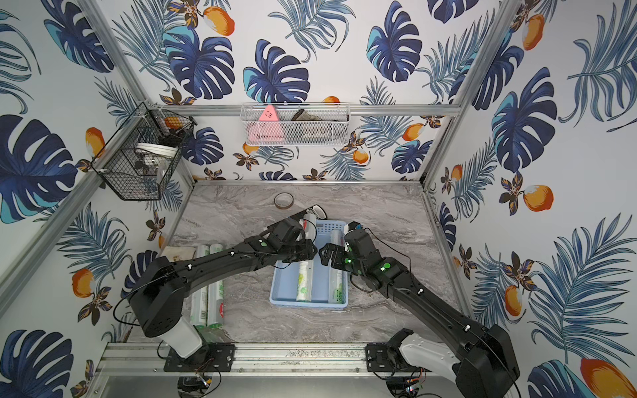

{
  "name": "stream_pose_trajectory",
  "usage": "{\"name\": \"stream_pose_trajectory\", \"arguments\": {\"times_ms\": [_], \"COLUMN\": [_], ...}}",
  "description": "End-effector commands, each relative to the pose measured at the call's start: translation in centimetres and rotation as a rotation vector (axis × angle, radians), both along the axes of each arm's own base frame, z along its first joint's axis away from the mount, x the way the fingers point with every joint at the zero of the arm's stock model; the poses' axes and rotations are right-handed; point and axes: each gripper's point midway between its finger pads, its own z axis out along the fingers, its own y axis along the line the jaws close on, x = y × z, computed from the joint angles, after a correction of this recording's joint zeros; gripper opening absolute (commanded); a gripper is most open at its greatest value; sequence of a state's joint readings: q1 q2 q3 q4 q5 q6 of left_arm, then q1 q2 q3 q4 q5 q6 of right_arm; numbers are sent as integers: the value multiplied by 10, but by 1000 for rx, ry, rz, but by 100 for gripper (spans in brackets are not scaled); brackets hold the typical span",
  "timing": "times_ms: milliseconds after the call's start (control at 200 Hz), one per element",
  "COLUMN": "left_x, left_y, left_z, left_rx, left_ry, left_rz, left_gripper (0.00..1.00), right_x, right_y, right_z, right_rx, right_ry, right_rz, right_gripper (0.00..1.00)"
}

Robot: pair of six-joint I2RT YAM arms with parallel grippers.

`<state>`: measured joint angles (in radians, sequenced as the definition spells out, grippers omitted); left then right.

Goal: Put the plastic wrap into the basket
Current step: Place the plastic wrap in the basket.

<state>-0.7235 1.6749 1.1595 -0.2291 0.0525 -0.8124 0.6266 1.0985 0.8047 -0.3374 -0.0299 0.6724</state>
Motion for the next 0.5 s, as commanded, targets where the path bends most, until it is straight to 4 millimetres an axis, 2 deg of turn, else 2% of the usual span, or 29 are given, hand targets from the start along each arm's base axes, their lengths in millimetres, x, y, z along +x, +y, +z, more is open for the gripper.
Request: {"name": "stream_pose_trajectory", "arguments": {"times_ms": [0,165,495], "left_x": [9,8,9], "left_y": [-12,-15,-26], "left_z": [9,-4,-27], "left_rx": [-60,-55,-71], "left_ry": [-31,-5,43], "left_rz": [-4,-3,-24], "left_gripper": [30,30,30], "right_x": [-4,-4,-2], "right_y": [-3,-2,-16], "right_z": [-3,-7,-24], "right_rx": [-12,-17,-68], "right_ry": [18,33,80], "right_rz": [-2,3,-85], "right_gripper": [100,100,100]}}
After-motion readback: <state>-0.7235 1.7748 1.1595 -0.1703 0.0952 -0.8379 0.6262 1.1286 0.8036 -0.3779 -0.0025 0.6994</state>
